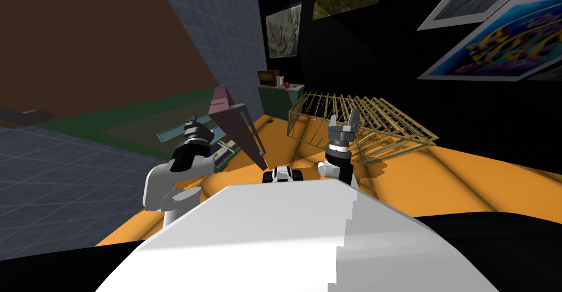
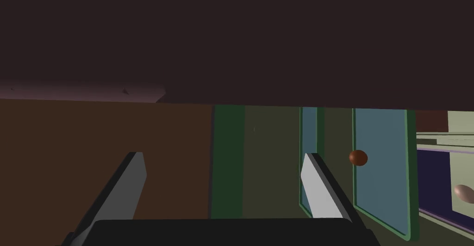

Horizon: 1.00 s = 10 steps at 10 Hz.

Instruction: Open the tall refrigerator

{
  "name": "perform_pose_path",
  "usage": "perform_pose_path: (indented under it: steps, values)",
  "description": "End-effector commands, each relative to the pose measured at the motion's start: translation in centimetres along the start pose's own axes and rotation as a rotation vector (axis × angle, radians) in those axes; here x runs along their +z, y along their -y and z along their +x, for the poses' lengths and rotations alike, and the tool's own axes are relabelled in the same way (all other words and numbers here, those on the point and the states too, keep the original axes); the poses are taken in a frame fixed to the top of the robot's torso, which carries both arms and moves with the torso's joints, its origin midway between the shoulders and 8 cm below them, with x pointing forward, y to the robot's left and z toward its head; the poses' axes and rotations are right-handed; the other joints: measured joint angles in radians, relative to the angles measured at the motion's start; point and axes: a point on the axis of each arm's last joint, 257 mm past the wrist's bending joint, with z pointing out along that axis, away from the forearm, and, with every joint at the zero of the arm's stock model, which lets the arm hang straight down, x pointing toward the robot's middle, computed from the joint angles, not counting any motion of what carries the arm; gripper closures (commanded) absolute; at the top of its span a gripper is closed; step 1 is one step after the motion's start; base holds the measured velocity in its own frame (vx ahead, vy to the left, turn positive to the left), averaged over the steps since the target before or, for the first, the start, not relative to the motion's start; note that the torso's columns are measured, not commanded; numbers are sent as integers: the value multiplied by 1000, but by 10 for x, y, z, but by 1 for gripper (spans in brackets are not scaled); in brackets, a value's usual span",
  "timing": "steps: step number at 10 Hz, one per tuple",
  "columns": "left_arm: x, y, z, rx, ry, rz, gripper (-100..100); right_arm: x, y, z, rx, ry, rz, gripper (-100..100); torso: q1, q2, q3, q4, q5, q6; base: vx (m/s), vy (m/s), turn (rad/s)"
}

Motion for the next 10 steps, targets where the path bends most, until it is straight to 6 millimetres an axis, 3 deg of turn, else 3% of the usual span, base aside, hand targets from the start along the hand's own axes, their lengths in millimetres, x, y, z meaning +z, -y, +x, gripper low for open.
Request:
perform_pose_path:
  steps: [1,3,7,9,10]
  values:
    - [-6,21,-10,-4,31,48,-100,0,0,0,0,0,0,0,2,-1,-1,0,1,0,94,-171,16]
    - [-12,36,-8,-7,29,79,-100,0,0,0,0,0,0,0,2,1,0,0,1,0,40,-116,7]
    - [-17,42,-8,-2,33,77,-100,0,0,0,-1,0,0,0,4,-5,-3,-2,1,0,58,17,-22]
    - [-6,36,-39,15,105,40,-100,0,0,0,0,0,0,0,-2,4,2,1,-1,1,-96,26,-350]
    - [-5,38,-39,20,105,40,-100,0,0,0,0,0,0,0,-1,8,5,2,0,0,-132,18,-188]
